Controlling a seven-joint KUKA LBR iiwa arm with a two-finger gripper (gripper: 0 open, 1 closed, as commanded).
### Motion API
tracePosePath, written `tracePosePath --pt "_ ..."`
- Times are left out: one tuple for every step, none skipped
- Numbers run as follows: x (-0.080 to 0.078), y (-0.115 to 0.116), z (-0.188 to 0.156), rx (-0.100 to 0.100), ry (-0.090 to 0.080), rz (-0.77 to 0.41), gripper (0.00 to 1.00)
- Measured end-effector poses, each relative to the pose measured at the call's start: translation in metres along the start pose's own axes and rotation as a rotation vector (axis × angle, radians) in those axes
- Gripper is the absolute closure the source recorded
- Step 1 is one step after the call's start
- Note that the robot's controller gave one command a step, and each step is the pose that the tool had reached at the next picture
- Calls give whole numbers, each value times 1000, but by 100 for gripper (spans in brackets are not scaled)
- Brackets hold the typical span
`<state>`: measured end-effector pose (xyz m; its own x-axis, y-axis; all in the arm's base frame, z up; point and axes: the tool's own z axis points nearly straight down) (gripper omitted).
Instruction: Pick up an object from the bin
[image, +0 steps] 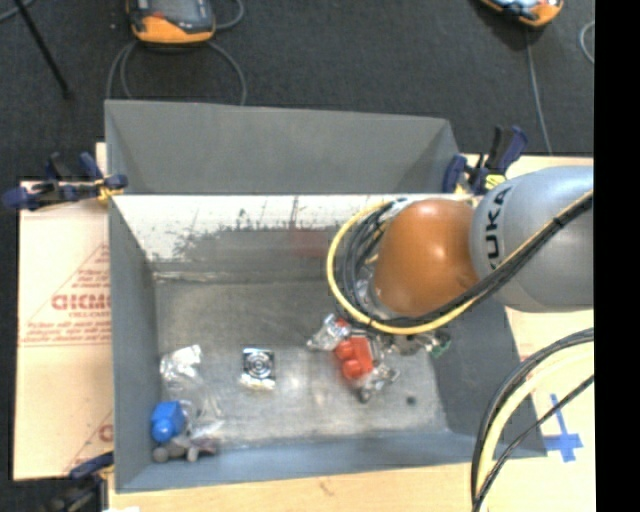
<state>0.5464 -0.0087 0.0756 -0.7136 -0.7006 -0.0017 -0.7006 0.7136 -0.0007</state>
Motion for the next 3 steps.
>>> tracePosePath --pt "-9 -38 -27 5 -3 -87 0" --pt "-6 -45 -32 3 -2 -142 0" --pt "-7 -51 0 4 -2 -244 0"
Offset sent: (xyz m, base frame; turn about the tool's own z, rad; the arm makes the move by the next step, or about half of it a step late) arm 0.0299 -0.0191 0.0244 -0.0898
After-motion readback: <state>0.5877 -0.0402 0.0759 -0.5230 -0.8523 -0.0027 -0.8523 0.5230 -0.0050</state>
